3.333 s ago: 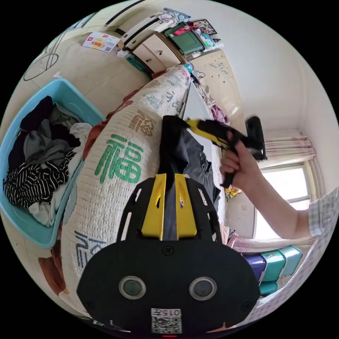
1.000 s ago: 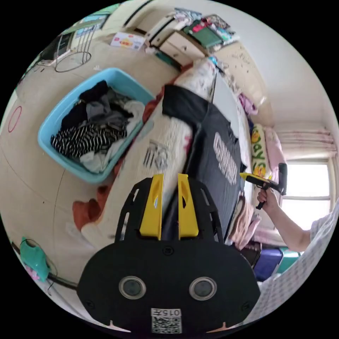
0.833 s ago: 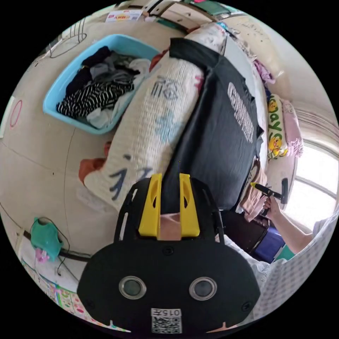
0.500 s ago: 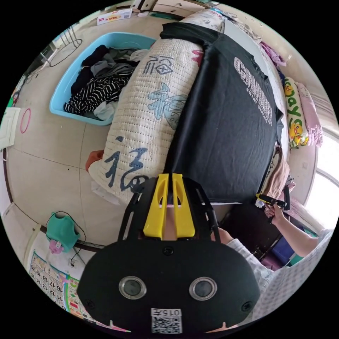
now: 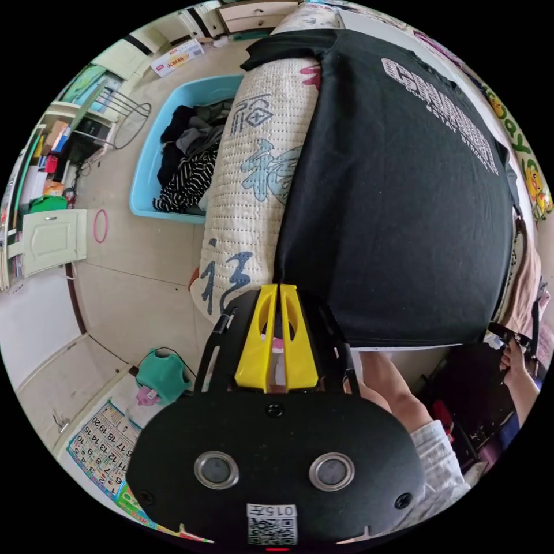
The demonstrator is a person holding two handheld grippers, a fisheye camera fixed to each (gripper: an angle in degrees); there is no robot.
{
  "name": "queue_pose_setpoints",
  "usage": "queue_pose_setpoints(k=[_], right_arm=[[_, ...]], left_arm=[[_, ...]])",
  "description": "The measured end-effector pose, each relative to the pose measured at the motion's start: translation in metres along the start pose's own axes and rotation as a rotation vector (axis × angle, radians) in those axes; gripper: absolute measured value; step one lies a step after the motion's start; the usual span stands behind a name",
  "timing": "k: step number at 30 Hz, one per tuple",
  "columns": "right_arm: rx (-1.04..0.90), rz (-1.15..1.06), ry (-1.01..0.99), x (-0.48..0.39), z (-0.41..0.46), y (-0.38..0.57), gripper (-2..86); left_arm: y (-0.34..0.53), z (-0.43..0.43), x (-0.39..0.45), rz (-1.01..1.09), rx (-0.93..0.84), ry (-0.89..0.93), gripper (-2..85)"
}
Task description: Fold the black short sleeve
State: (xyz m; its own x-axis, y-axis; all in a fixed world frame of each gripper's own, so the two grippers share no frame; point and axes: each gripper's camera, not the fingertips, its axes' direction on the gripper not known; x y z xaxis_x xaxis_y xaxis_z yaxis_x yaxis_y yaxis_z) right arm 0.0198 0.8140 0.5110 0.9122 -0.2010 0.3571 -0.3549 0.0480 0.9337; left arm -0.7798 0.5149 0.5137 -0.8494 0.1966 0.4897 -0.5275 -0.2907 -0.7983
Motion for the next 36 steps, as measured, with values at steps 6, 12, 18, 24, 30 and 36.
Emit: queue_pose_setpoints(k=[6,12,18,24,30,36], right_arm=[[0.13,0.089,0.054,0.004,-0.006,0.03,0.1],[0.049,0.1,0.085,0.014,-0.013,0.026,0.2],[0.068,0.104,0.076,0.032,-0.024,0.037,0.2],[0.068,0.059,0.045,0.056,-0.036,0.044,0.2],[0.01,0.032,0.107,0.069,-0.048,0.039,0.0],[0.045,-0.073,0.009,0.107,-0.064,0.051,0.2]], left_arm=[[0.005,-0.052,-0.023,-0.003,-0.007,-0.02,-0.3],[-0.001,-0.098,-0.072,0.053,-0.057,0.083,0.2],[-0.003,-0.148,-0.091,0.124,-0.071,-0.002,0.3],[-0.006,-0.194,-0.118,0.129,-0.083,-0.055,0.3],[-0.018,-0.236,-0.162,0.056,-0.128,-0.049,0.1],[-0.041,-0.274,-0.211,0.075,-0.223,-0.035,0.1]])
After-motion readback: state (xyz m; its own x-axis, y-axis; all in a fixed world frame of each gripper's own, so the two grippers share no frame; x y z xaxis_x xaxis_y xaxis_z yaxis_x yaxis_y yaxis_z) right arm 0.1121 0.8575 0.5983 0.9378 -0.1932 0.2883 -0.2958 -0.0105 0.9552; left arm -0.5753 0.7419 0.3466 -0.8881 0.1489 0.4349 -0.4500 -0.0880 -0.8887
